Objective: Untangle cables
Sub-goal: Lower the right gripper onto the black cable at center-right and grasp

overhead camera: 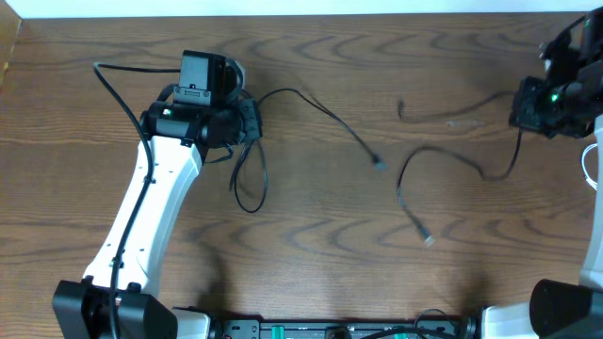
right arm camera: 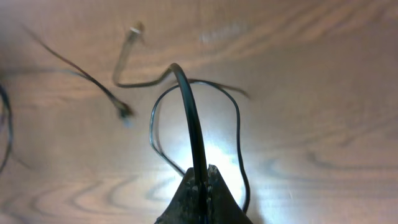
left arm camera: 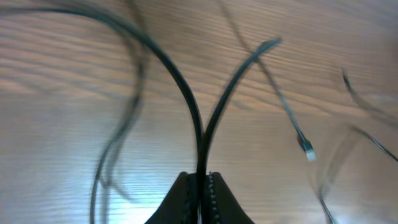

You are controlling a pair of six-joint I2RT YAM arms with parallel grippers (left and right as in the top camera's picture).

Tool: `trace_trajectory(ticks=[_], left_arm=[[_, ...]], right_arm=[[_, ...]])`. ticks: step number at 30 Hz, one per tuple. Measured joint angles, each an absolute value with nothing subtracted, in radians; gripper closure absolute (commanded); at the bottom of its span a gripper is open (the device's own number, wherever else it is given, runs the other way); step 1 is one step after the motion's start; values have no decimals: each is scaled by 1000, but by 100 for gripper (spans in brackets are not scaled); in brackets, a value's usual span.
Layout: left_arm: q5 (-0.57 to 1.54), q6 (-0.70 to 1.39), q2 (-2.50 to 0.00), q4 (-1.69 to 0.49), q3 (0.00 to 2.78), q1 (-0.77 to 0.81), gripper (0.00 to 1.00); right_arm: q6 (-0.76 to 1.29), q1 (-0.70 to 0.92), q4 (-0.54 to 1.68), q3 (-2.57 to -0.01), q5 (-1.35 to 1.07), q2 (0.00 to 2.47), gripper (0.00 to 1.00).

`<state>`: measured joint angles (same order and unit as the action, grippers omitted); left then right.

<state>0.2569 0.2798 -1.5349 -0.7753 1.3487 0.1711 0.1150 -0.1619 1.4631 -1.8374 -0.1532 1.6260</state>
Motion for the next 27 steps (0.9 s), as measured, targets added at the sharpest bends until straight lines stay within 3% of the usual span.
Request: trace_trajectory(ticks=[5, 13, 18, 27], left_arm=[[158, 280, -1535, -789, 1349, 171, 93], [52, 280, -1535, -797, 1349, 171, 93], [36, 280, -1534, -806, 1349, 171, 92], [23, 280, -1534, -827, 1349, 171, 92]], right_arm=[[120, -134, 1435, -1696, -139, 1626, 99], [161, 22, 1205, -1389, -263, 1631, 99], [288, 175, 1002, -1260, -259, 1632, 99], [535, 345, 860, -1092, -67, 1632, 99]])
